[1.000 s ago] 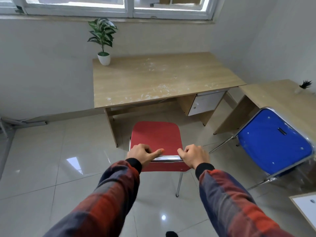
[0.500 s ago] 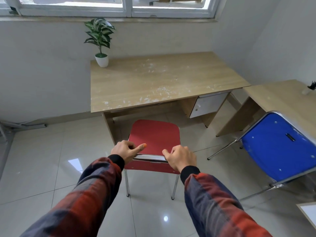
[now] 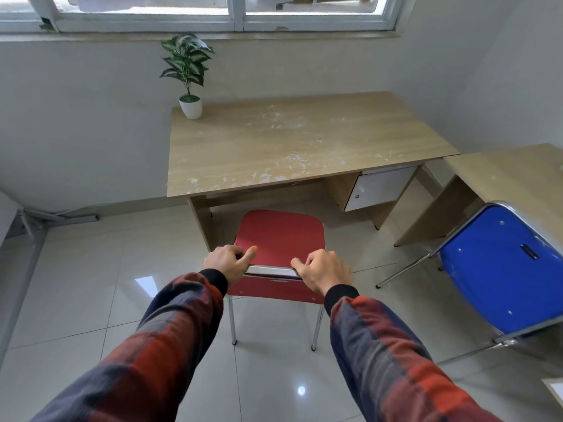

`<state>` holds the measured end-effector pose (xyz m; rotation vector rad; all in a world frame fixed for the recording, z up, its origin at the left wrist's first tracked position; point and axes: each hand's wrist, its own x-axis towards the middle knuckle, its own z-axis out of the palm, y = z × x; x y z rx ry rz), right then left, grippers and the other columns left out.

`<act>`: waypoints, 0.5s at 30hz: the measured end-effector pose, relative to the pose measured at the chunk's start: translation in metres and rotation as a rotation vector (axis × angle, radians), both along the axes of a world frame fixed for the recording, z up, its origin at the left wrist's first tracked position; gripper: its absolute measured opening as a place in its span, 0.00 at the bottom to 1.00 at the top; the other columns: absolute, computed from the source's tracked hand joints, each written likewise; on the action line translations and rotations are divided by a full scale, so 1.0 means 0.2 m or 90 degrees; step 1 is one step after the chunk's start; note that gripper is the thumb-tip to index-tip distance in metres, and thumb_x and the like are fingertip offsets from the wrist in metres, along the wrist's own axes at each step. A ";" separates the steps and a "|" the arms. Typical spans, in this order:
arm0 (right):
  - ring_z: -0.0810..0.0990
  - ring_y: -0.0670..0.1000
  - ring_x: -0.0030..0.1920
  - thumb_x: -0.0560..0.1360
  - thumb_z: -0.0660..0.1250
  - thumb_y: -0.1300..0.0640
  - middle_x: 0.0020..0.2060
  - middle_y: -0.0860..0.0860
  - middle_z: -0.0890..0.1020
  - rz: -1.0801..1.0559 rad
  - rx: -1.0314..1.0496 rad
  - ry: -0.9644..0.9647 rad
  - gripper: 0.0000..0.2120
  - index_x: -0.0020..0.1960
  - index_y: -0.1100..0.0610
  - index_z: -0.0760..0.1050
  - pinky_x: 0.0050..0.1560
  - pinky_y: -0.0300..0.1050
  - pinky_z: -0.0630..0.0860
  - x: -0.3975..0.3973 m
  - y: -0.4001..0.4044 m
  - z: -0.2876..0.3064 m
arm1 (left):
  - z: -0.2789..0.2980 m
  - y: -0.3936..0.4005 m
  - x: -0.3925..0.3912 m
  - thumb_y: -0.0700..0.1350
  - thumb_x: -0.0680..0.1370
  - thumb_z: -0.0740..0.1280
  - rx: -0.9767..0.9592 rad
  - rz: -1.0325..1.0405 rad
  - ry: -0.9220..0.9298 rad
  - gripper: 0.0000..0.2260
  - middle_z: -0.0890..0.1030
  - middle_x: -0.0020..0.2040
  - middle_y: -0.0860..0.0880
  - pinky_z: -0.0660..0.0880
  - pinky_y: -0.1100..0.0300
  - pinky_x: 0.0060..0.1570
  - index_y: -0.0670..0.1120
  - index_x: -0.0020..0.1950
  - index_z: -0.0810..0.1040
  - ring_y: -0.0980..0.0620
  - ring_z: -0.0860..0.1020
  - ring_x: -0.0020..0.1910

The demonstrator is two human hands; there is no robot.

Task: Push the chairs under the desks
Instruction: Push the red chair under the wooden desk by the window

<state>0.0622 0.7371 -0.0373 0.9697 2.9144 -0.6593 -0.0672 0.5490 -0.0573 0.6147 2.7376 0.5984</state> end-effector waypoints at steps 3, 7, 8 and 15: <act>0.78 0.51 0.33 0.73 0.61 0.34 0.29 0.48 0.80 0.010 -0.007 -0.004 0.27 0.34 0.56 0.80 0.35 0.43 0.73 0.01 0.07 0.00 | 0.02 0.05 0.04 0.63 0.81 0.53 0.010 -0.020 0.000 0.27 0.82 0.35 0.49 0.72 0.58 0.36 0.46 0.39 0.82 0.49 0.79 0.36; 0.79 0.51 0.33 0.74 0.62 0.36 0.29 0.49 0.81 0.035 -0.003 0.003 0.26 0.34 0.56 0.81 0.34 0.43 0.74 0.03 0.19 0.00 | 0.04 0.15 0.12 0.60 0.82 0.54 0.058 -0.025 0.009 0.25 0.79 0.34 0.52 0.70 0.59 0.36 0.47 0.41 0.83 0.50 0.78 0.36; 0.79 0.50 0.33 0.75 0.62 0.36 0.29 0.48 0.81 0.038 -0.002 0.005 0.25 0.34 0.56 0.81 0.34 0.42 0.73 0.03 0.22 0.00 | 0.04 0.18 0.14 0.60 0.82 0.54 0.055 -0.027 0.024 0.24 0.80 0.35 0.52 0.71 0.59 0.37 0.47 0.41 0.83 0.49 0.79 0.37; 0.78 0.49 0.34 0.74 0.62 0.36 0.28 0.46 0.80 0.061 -0.003 0.025 0.24 0.32 0.53 0.78 0.35 0.42 0.72 0.03 0.35 0.00 | 0.05 0.30 0.21 0.73 0.74 0.50 -0.061 -0.020 0.041 0.32 0.80 0.35 0.52 0.73 0.58 0.37 0.51 0.40 0.82 0.50 0.78 0.37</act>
